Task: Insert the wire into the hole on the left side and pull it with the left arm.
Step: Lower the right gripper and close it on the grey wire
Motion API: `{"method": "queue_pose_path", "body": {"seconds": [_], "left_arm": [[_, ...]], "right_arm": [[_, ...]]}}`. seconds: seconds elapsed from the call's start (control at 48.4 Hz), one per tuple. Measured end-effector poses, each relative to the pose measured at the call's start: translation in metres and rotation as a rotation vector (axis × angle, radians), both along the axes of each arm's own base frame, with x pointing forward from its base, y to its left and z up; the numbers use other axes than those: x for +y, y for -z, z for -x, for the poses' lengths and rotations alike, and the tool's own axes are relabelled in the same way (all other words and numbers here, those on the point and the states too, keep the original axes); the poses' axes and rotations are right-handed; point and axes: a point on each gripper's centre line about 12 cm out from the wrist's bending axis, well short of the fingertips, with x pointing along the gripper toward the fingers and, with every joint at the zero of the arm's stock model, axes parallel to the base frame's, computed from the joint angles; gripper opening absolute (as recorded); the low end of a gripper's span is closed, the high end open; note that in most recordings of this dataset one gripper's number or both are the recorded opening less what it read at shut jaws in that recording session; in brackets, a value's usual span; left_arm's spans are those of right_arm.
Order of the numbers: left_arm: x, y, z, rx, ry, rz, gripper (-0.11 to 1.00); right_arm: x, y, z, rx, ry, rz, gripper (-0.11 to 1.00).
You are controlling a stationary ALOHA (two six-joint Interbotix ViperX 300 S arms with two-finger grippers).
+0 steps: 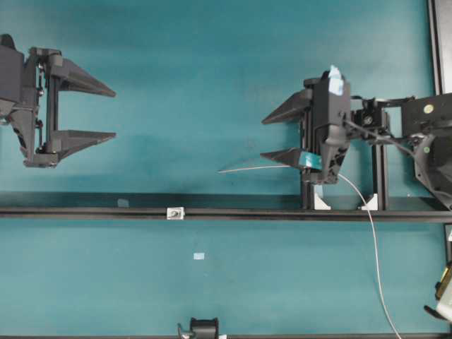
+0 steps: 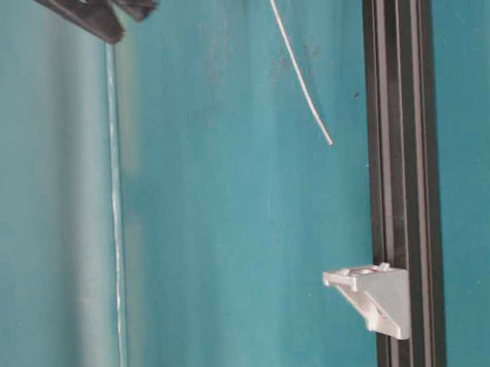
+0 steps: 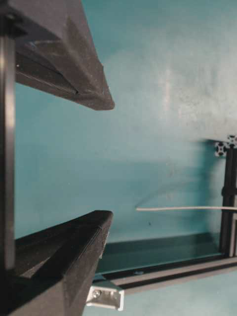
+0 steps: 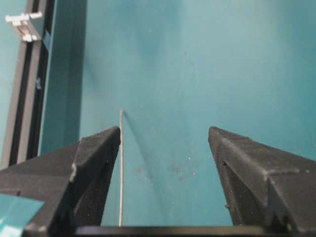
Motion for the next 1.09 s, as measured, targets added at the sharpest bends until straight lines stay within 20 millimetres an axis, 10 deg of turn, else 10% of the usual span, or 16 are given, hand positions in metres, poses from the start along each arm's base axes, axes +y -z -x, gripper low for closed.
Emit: {"method": "queue_pose_path", "body": {"seconds": [1.094], "left_arm": [[0.0,0.004,0.002,0.011,-0.001,0.003,0.7]], "right_arm": [[0.012,0.056,-0.025,0.1,-0.011,-0.033,0.79]]}}
